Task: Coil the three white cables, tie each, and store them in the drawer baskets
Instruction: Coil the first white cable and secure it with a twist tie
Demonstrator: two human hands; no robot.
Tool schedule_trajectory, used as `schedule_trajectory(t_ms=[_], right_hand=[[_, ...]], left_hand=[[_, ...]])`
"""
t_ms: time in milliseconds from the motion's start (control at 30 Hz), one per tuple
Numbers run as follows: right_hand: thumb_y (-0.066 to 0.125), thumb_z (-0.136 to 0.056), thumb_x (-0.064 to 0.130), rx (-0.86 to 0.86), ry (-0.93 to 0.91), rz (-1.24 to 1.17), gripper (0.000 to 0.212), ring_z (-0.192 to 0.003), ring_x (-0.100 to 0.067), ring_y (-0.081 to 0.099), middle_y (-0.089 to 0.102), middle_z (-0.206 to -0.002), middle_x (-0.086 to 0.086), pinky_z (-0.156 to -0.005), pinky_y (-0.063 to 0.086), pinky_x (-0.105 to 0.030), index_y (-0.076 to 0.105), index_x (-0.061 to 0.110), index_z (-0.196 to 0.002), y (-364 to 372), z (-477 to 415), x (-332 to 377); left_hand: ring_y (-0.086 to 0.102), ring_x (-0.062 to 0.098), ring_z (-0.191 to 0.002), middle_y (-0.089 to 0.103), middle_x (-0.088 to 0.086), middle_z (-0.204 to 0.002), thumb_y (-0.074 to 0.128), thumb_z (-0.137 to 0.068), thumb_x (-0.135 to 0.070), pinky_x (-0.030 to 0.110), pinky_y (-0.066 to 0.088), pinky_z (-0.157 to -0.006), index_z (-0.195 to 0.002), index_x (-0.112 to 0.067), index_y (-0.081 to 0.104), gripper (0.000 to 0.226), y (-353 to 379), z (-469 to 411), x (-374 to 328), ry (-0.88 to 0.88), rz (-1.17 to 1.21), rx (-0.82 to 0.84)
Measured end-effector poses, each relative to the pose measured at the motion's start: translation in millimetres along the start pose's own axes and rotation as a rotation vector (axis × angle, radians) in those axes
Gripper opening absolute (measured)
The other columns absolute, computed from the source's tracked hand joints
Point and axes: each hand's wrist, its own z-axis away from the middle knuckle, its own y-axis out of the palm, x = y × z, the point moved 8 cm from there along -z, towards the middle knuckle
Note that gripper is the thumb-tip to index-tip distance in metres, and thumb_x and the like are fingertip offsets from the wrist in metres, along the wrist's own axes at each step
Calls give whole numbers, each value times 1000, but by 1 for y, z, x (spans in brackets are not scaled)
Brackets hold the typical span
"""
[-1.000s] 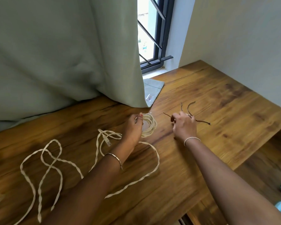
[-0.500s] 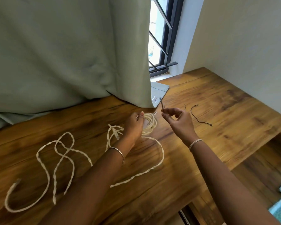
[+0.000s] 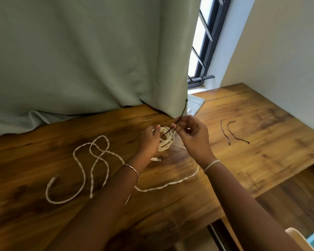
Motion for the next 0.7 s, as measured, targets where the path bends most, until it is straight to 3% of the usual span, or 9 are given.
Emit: schedule_trajectory(t_ms=[100,200,300,367,433,700], right_hand=[[73,-84,10,39,-42,107,20,-79,-13,67,68,-81,5,-70,57,-31,62,24,-92,26,8,9],[73,-84,14,68,-138,263,33,-77,-9,64,63,-77,15,-67,55,-30,52,39,-80,51,18,22],[72,-84,19,125,-236,459,16,-74,-15,62,66,-78,7,-63,50,-35,57,24,-80,78,25,28],[72,-82,19,154,-317,574,11,-71,-19,61,66,-78,2,-65,44,-31,61,17,-83,96,31,35],[74,-79,15,157,-411,680,12,-70,-20,60,64,-74,1,-70,38,-30,62,15,-82,110,37,44],[77,-67,5,175,-564,774,21,-78,-23,65,68,-76,-2,-83,45,-42,61,15,-77,160,58,67]], left_hand=[[61,29,-101,66,13,-107,41,-102,-36,38,48,-86,-109,-6,62,37,-25,6,8,12,12,-41],[62,28,-100,66,12,-105,41,-102,-34,32,43,-78,-110,-3,61,38,-49,12,16,16,15,-68],[60,29,-105,66,14,-113,41,-102,-33,31,42,-80,-113,-2,62,39,-71,15,24,21,-9,-111],[60,28,-107,66,14,-114,40,-102,-34,34,44,-86,-115,-4,62,39,-85,17,33,7,9,-129],[61,28,-106,66,14,-112,40,-102,-34,33,44,-85,-113,-4,63,40,-97,18,41,-3,15,-155],[61,29,-97,66,17,-103,41,-102,-35,31,42,-76,-103,-1,63,41,-152,27,71,-15,11,-293]])
